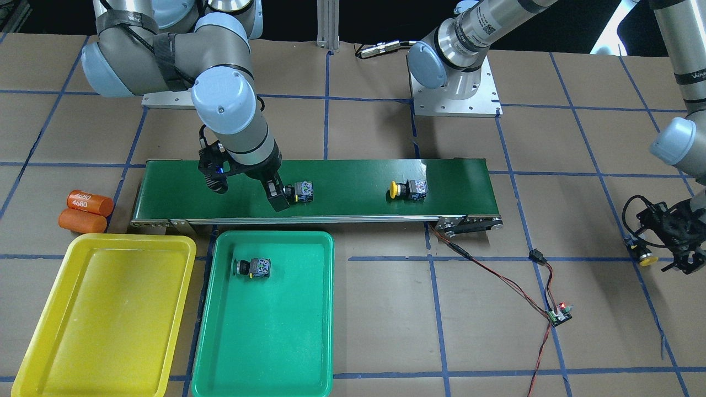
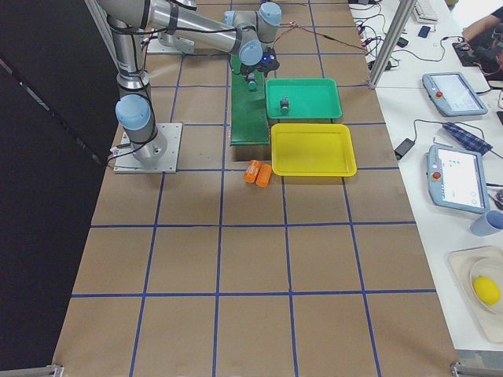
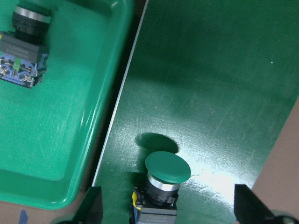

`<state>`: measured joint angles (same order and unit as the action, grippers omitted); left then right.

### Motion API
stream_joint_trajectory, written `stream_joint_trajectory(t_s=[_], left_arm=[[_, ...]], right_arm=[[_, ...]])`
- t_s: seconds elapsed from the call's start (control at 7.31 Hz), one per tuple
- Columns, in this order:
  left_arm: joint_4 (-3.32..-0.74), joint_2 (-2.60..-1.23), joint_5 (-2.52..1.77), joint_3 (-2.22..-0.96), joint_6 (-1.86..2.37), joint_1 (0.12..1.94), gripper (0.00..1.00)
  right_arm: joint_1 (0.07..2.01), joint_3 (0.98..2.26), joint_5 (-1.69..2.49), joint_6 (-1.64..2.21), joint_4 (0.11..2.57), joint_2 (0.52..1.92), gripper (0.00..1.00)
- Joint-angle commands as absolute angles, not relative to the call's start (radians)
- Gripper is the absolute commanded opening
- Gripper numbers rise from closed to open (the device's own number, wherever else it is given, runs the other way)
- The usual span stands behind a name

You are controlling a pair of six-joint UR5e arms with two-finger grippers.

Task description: Sort buttons by color to trays

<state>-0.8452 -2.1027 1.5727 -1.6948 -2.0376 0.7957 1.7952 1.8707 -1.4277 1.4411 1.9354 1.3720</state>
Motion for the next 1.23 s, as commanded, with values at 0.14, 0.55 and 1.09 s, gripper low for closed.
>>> stream_joint_trajectory(t_s=[0.14, 0.55, 1.09], left_arm=[[-0.865, -2.114, 1.563, -1.707, -2.037, 0.766, 1.00], [-0.959, -2.092, 1.571, -1.712, -2.022, 0.765, 1.00], [-0.954, -2.109, 1.572, -1.697, -1.966, 0.769, 1.00]], right_arm=[[1.798, 1.890, -1.425, 1.447, 1.937, 1.362, 1.00], [1.798, 1.904, -1.431, 1.445, 1.959, 1.359, 1.00], [1.796, 1.904, -1.450, 1.445, 1.959, 1.330, 0.91]])
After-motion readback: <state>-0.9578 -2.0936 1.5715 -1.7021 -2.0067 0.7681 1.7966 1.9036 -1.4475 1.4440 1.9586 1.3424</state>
